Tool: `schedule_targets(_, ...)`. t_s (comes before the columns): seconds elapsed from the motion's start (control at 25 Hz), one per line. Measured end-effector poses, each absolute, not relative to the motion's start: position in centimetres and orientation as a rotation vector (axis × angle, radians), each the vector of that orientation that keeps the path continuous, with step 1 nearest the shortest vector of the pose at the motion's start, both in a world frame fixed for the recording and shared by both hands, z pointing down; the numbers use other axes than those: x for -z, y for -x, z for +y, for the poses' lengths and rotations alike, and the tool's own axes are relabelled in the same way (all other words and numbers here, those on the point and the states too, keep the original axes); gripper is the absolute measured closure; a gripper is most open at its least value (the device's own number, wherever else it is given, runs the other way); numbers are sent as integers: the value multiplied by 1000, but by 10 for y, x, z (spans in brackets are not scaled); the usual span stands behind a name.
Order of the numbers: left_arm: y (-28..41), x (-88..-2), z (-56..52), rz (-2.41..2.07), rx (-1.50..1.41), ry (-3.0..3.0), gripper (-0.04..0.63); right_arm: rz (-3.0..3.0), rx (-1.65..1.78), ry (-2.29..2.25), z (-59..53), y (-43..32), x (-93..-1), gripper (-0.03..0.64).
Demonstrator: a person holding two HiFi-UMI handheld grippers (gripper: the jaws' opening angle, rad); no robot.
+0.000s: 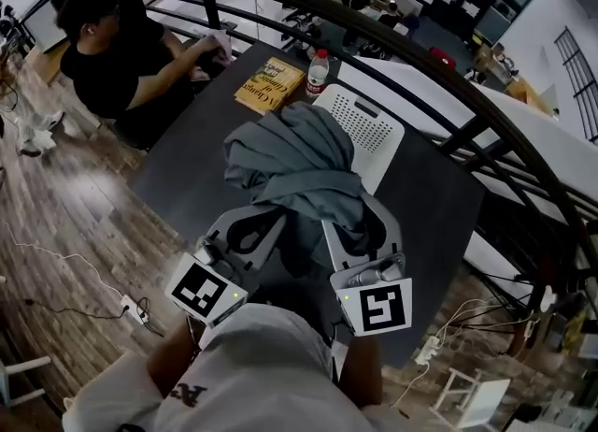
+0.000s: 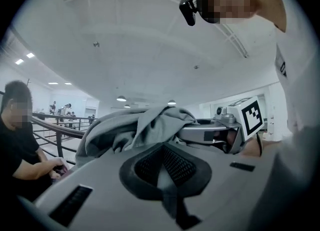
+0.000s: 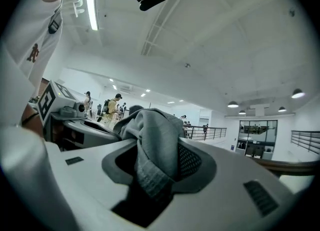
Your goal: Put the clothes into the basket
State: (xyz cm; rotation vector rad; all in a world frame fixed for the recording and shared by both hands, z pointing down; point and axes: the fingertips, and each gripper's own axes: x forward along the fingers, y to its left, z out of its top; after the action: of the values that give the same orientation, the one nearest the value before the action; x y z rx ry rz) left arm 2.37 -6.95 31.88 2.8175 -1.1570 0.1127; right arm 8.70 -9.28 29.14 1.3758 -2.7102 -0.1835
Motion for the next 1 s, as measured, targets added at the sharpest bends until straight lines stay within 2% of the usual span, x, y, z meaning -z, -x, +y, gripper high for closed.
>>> schedule_targets(0.44, -24, -327, -129, -886, -106, -2881, 602, -2493, 149, -1634, -146, -101, -297, 445)
schedule_targets(1.0, -40, -355, -196, -709, -125, -2874, 602, -2243, 83, -1712, -219, -133, -345, 445)
